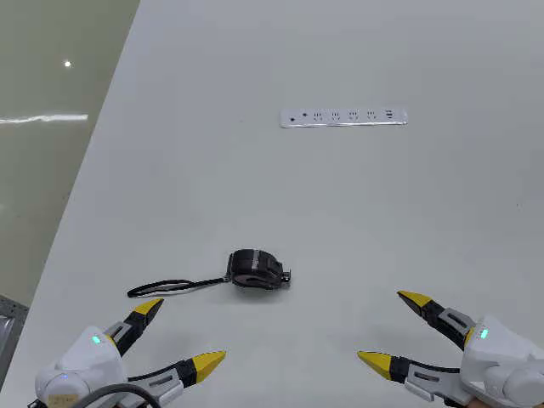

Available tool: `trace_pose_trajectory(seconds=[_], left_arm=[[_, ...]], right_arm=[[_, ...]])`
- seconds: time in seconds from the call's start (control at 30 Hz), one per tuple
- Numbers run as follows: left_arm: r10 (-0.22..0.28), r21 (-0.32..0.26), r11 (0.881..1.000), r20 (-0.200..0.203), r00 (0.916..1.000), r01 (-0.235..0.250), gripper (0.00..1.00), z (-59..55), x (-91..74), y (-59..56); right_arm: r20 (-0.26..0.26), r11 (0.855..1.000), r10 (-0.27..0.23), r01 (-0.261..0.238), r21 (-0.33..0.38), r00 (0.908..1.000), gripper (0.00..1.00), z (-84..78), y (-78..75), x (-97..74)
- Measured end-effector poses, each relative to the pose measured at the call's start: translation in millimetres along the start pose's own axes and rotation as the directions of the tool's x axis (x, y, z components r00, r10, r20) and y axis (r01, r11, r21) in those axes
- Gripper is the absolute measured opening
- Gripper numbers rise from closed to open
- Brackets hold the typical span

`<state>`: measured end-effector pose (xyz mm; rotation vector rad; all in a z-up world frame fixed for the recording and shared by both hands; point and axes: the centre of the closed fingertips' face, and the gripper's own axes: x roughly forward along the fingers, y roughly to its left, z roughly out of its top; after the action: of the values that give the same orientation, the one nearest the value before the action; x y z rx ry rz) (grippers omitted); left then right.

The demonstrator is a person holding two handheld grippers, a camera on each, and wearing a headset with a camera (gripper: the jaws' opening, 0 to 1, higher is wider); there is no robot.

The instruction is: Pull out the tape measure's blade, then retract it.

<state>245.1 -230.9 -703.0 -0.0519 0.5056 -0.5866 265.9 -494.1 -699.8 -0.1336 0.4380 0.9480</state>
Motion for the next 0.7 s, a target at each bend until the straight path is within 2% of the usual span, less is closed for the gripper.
trace_pose_trajectory(seconds=[0.7], left_arm=[[0.000,-0.008,1.000,0.005,1.0000,0.000,0.82,-0.5,1.3,-2.7]], right_arm=[[-0.003,1.000,0.000,0.000,-0.007,1.0000,0.69,-1.4,0.7,-0.4]])
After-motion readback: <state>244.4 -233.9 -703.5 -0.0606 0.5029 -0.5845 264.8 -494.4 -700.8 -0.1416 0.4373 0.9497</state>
